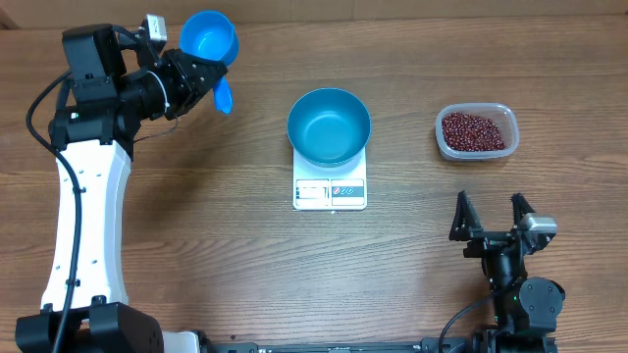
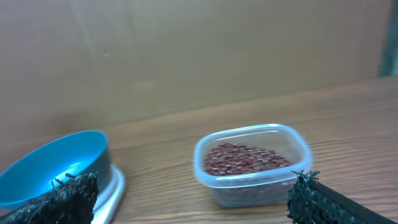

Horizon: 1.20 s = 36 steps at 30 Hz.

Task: Scoop item into bowl and weigh 150g on scale
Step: 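Lift the blue scoop with the left gripper toward the center, then bring the right gripper to the scoop handle and grasp it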

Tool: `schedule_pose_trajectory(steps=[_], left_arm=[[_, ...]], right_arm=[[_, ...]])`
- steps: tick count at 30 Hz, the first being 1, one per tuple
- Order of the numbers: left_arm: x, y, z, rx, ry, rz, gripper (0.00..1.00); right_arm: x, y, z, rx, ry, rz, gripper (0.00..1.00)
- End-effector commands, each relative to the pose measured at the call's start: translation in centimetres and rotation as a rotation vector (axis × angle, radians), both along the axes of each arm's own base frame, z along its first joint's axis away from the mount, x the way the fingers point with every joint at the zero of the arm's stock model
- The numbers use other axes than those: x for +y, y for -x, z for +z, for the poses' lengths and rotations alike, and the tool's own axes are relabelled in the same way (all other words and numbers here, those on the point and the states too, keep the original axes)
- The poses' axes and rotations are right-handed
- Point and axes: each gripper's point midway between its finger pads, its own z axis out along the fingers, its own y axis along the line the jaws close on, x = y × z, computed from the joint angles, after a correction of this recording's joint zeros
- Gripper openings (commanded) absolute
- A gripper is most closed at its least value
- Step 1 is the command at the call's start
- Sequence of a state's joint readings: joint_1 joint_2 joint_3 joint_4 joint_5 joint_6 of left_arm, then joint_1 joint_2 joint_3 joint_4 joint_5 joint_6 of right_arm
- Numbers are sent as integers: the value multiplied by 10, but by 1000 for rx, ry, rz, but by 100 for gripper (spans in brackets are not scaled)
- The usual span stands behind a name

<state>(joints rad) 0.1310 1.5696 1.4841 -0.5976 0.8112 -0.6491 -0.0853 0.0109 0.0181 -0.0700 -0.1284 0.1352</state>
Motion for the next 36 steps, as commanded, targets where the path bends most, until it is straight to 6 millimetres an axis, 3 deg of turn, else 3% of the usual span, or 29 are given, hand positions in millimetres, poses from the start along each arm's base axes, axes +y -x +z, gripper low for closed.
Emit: schedule_pose_trajectory(steps=[1,9,14,17,20,22,25,28,30,32,34,36], left_arm=[[-14,8,18,16,109,-51,4],[-9,4,15,-47,28,-59,4],[-11,0,7,-158,-99,-135,4],[-23,1,7,-164,-69,-186,4],[-40,4,19,-199,10,-260,4],[-51,7,35,-233,91,-318,4],[-58,10,59,-278,172,-367,4],[-62,11,66,-281,200,-377,4],[-69,13,68,-271,217,-393,4],[-82,18,69,-229,248,-410,4],[-93,21,69,-188,274,-420,4],[-109,26,73,-165,303,-446,4]], right_arm=[[26,4,7,-30,-14,155,100],[30,18,81,-146,8,175,100],[32,12,107,-41,8,187,100],[45,4,131,18,13,271,100],[53,-6,146,99,31,336,100],[61,-19,157,247,-15,401,100],[83,-30,166,455,-125,557,100],[108,-35,175,516,-227,767,100],[128,-35,182,488,-291,986,82],[142,-38,181,492,-368,1161,56],[151,-43,173,521,-406,1226,49],[167,-46,162,565,-436,1300,51]])
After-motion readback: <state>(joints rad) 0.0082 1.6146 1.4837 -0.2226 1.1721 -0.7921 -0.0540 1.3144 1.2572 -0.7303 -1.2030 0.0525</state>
